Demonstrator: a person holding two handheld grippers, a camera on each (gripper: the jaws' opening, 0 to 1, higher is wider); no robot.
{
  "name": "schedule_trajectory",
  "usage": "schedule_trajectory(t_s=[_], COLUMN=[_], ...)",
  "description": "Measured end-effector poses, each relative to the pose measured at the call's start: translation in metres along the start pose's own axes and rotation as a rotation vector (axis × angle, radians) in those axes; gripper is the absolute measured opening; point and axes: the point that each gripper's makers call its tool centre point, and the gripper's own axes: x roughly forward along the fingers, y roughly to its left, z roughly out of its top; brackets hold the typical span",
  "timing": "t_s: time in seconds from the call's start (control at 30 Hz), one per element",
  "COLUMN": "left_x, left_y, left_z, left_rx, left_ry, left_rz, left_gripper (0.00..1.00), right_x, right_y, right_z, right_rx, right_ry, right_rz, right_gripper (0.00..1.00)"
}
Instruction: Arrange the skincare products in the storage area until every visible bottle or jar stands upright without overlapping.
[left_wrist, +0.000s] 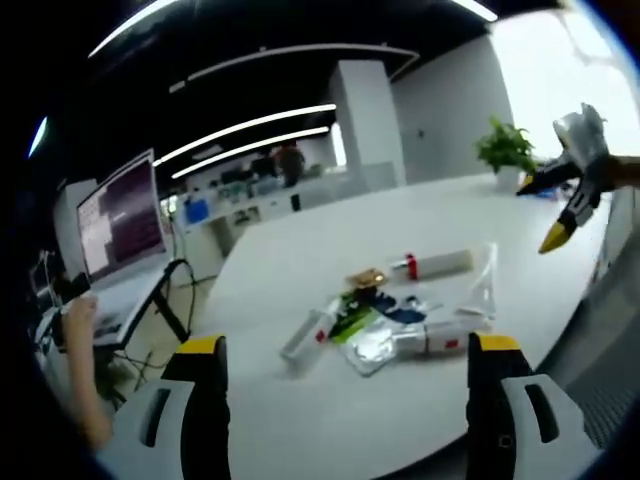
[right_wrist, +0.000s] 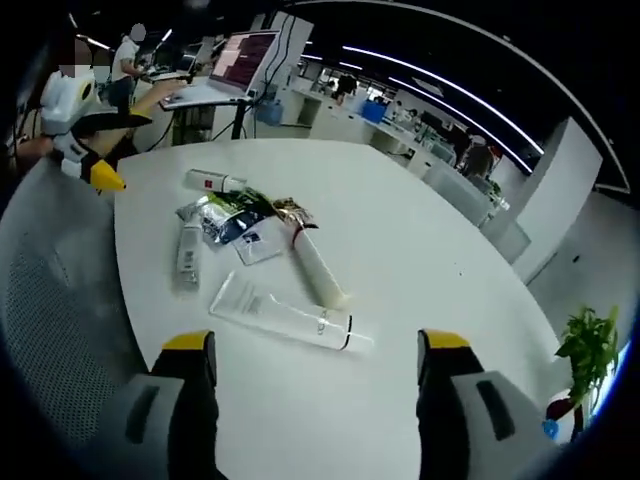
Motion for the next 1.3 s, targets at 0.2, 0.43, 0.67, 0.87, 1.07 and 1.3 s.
schedule_trajectory(t_s=[0.2, 0.43, 0.67, 0.87, 1.07, 1.3], left_x=[0.0, 0.0, 0.0, 0.0, 0.0, 0.002], left_y=[-0.001, 0.001, 0.001, 0.004, 0.005, 0.007], left_z=[0.001, 0.002, 0.001, 0.001, 0.0, -0.005], left_rx=[-0.003, -0.012, -0.011, -0.021, -0.025, -0.033], left_ry=[-0.006, -0.01, -0.01, -0.01, -0.006, 0.006], left_rz=[-0.003, 0.002, 0.003, 0.017, 0.019, 0.024], left_gripper=[0.97, 0.97, 0.97, 0.97, 0.97, 0.97], right_x=[0.019, 0.047, 0.077, 0.1, 0.121, 0.146], right_y=[-0.008, -0.013, -0.016, -0.011, -0.004, 0.001], right_z=[0.013, 0.02, 0.024, 0.026, 0.027, 0.029], right_rx=[-0.027, -0.062, -0.133, -0.143, -0.169, -0.202], right_ry=[0.006, 0.063, 0.128, 0.166, 0.216, 0.28], right_rz=[0.037, 0.108, 0.177, 0.251, 0.321, 0.395], right_gripper=[0.81, 0.75, 0.68, 0.59, 0.5, 0.41])
